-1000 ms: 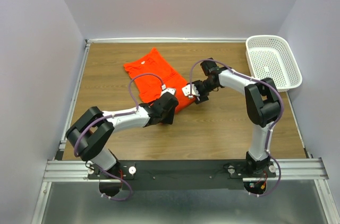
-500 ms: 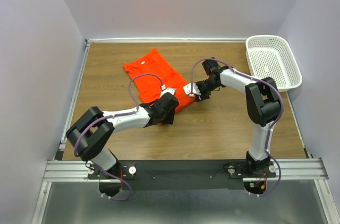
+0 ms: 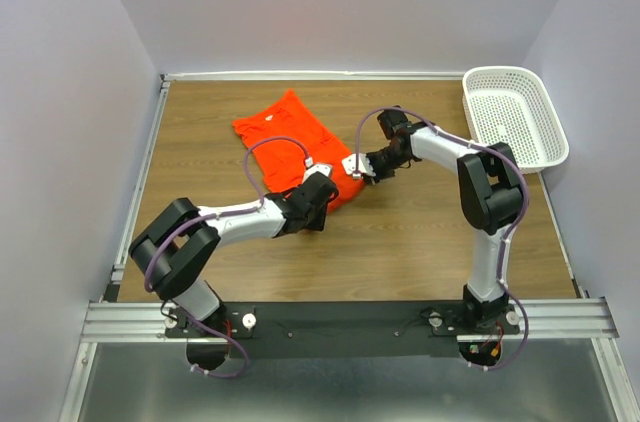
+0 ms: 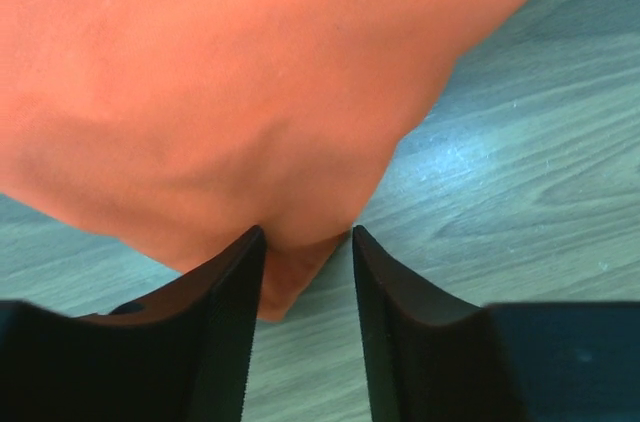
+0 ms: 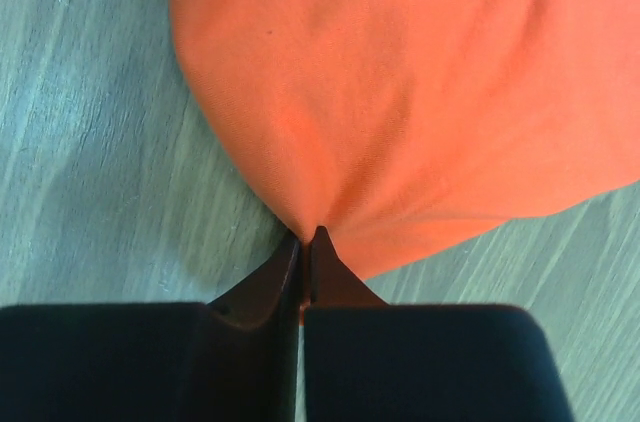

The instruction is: Fold and stack the t-shirts

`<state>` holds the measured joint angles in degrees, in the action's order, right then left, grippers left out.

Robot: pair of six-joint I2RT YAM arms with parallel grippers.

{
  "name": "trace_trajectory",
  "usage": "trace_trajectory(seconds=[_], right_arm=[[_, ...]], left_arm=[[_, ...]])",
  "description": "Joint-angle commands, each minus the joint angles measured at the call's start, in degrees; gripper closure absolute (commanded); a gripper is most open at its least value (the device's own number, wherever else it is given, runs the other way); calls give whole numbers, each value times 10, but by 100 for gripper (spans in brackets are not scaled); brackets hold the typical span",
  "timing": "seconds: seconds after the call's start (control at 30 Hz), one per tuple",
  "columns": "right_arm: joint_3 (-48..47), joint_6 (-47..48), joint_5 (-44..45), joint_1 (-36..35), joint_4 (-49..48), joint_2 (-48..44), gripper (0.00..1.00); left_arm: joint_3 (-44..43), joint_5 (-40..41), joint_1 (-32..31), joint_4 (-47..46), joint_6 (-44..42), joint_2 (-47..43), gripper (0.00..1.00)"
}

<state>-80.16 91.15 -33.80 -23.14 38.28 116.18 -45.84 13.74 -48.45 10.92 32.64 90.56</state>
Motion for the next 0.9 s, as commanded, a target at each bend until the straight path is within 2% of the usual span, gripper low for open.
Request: trace_trajectory(seconds=[0.0,0.03,0.23,0.27,0.3,0.47,0.57,0.87], right_arm=[[2,1,19,3,19,26,95],[4,2,17,3,19,26,95],[5,2,7,3,23,19,99],[4,1,6,4,24,18,99],[4,-3,3,4,24,17,99],[-4,-23,-14,13,29,2,99],[-14,-44,-28,22,31,-5,100],[-73,-109,-94,32,52,-25,100]], left_arm=[[20,-13,5,31,6,44,59],[22,-13,5,29,5,44,64],[19,-4,9,41,1,51,75],[16,1,9,44,1,55,84],[15,3,9,48,1,58,99],[8,-2,8,58,-10,42,100],[-7,-12,6,73,-28,2,100],[-57,-84,8,94,-74,-73,100]])
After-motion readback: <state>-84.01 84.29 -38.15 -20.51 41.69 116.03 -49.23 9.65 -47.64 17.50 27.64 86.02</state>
